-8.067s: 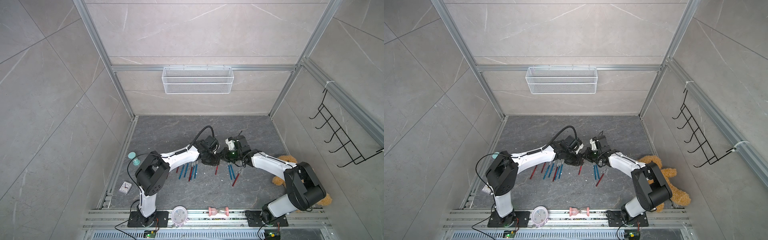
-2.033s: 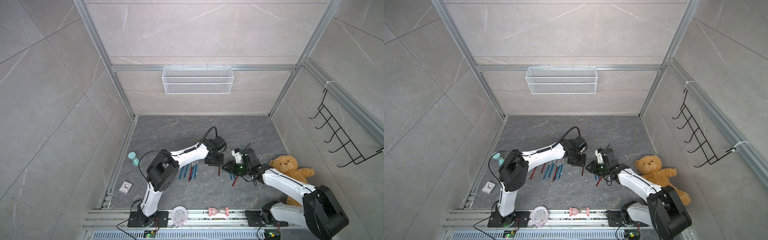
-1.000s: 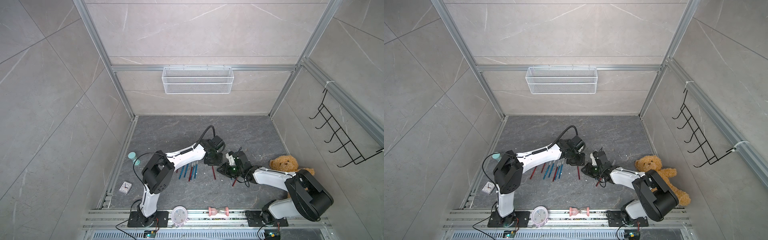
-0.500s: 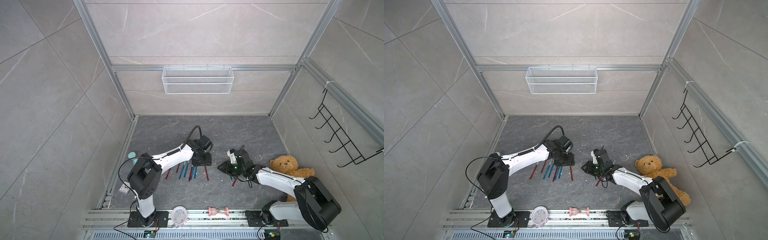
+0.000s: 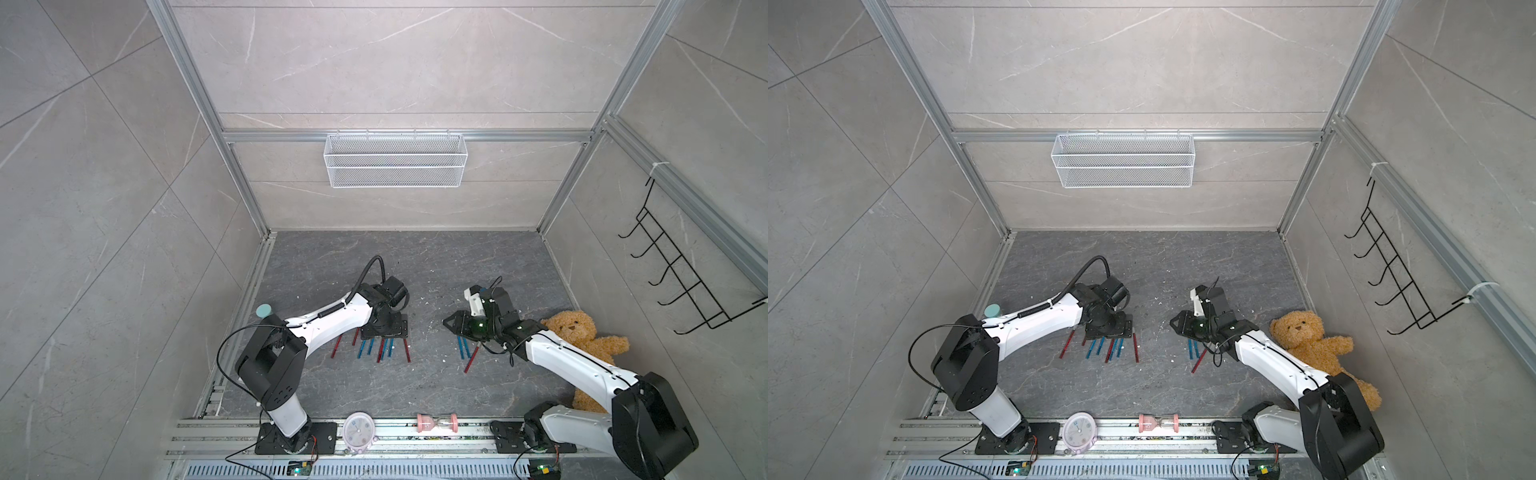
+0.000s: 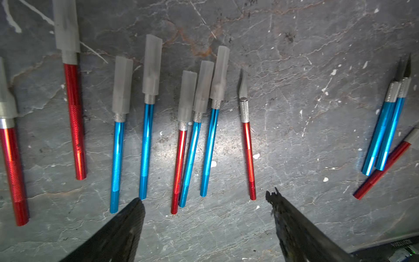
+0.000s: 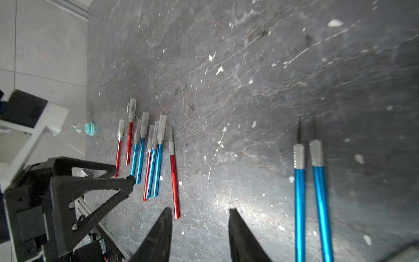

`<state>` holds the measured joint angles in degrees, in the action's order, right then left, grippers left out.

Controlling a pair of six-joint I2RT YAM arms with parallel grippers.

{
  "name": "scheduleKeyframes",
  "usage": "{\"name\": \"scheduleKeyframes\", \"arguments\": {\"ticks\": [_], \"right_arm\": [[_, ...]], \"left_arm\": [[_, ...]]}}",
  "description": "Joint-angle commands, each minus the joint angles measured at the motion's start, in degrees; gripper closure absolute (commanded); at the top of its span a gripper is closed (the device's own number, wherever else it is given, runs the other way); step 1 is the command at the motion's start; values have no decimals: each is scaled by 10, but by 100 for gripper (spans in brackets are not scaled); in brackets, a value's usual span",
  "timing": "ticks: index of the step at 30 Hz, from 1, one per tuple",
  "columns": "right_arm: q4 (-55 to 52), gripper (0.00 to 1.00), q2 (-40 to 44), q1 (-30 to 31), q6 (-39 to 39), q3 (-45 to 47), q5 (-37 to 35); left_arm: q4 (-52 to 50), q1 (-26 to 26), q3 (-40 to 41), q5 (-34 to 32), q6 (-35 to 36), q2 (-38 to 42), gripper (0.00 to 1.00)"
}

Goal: Remove protective caps from carving knives
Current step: Place the carving knife at the center of the board, then pick up the carving knife from the center of the board.

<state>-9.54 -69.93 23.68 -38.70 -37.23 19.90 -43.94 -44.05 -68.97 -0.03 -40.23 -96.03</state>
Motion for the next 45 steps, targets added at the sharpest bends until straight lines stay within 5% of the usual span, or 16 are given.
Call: {"name": "scheduleKeyframes", "arguments": {"ticks": [1,10,23,45], "right_arm": [[-54,55,23,-27,34,-17,9],[-116,42,65,-119,79,-23,59],[-179,21,91,-162,122,-40,80],[-182,21,88,-163,124,-33,74]], "left_arm": [[-27,4,-13,-22,22,7,11],[-83,-20,-81,-71,46,-60,31],[-64,-27,-105,-53,54,-129,55],[-46,-28,-111,-41,64,-173,72]]}}
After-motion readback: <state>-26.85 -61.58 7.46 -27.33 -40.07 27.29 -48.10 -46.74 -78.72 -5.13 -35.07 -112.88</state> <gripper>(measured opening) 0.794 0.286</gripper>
